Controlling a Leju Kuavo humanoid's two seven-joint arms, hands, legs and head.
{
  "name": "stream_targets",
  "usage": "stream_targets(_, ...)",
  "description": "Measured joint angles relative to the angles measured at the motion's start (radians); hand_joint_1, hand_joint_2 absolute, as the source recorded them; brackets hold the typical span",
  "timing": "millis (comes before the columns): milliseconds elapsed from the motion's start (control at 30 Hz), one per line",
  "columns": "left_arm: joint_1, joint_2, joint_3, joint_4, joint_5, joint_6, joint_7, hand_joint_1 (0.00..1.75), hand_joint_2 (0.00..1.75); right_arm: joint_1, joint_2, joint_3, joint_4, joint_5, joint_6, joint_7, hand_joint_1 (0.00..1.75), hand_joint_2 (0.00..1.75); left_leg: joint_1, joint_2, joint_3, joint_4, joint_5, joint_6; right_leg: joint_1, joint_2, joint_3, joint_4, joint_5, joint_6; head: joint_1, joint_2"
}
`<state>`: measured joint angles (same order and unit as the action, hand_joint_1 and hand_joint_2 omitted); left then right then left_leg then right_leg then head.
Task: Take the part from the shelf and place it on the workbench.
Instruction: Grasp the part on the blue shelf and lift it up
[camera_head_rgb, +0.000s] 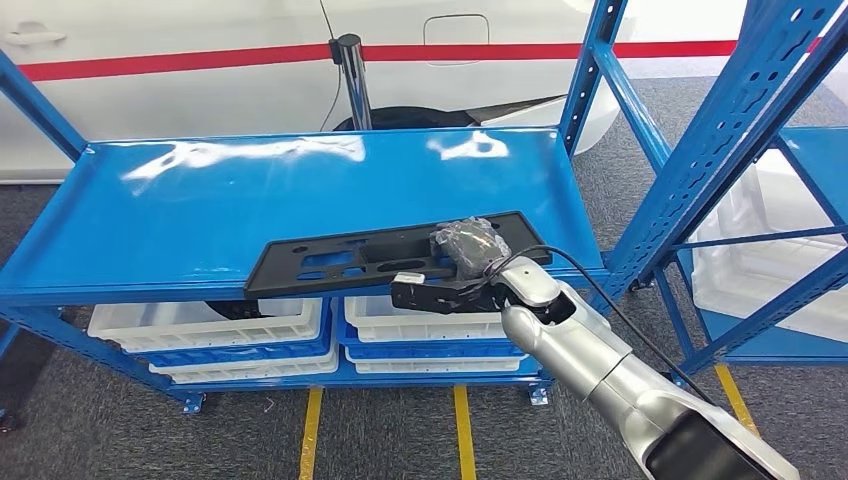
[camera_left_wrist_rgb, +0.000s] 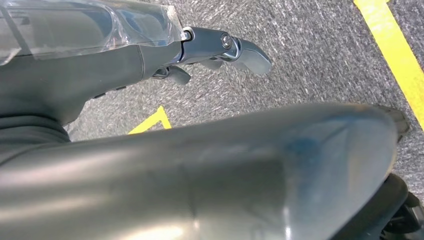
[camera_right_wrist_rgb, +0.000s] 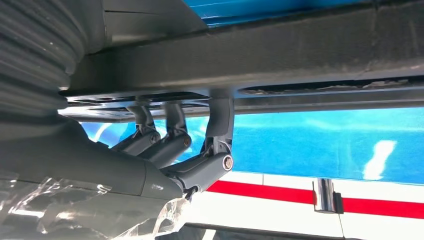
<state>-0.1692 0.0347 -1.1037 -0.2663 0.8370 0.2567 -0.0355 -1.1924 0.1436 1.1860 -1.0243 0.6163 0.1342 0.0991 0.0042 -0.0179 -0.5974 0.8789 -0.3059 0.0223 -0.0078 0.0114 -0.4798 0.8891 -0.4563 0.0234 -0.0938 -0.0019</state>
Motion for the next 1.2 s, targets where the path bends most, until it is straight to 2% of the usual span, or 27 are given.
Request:
stream_targets(367,0.001,0.0,0.0,0.0,-0.007,0.007,-0.007,0.0,0.0,-0.003,-0.01,0.0,-0.017,0.0,-0.003,0.019,1.75,1.75,0.0,0.0,0.001,0.0,0.0,0.0,0.0,0.0,0.0,0.0,0.0,0.0,0.0,0.0)
stream_targets(567,0.0,0.0,0.0,0.0,-0.025,0.012,-0.007,0.0,0.0,0.018,-0.028,-0.002,-0.04,0.046,-0.073,0.043,1.75,1.75,0.0,0.0,0.001,0.0,0.0,0.0,0.0,0.0,0.0,0.0,0.0,0.0,0.0,0.0)
stream_targets(700,-0.001,0.0,0.0,0.0,-0.048,0.019,-0.01,0.0,1.75,0.04,-0.045,-0.01,-0.064,0.093,-0.115,0.049,1.75,1.75,0.0,0.001,0.001,0.0,0.0,0.0,0.0,0.0,0.0,0.0,0.0,0.0,0.0,0.0)
stream_targets(800,-0.004,0.0,0.0,0.0,-0.063,0.023,-0.012,0.0,1.75,0.059,-0.057,-0.019,-0.087,0.153,-0.163,0.051,1.75,1.75,0.0,0.001,0.001,0.0,0.0,0.0,0.0,0.0,0.0,0.0,0.0,0.0,0.0,0.0)
stream_targets(967,-0.007,0.0,-0.002,0.0,-0.09,0.029,-0.001,0.0,1.75,0.113,-0.081,-0.052,-0.15,0.328,-0.312,0.06,1.75,1.75,0.0,0.001,0.002,0.0,0.0,0.0,0.0,0.0,0.0,0.0,0.0,0.0,0.0,0.0)
stream_targets(1200,-0.016,-0.001,-0.004,0.0,-0.113,0.035,0.012,0.0,1.75,0.166,-0.106,-0.091,-0.223,0.385,-0.362,0.061,1.75,1.75,0.0,0.001,0.002,0.0,0.0,0.0,0.0,0.0,0.001,0.0,0.0,0.0,0.0,0.0)
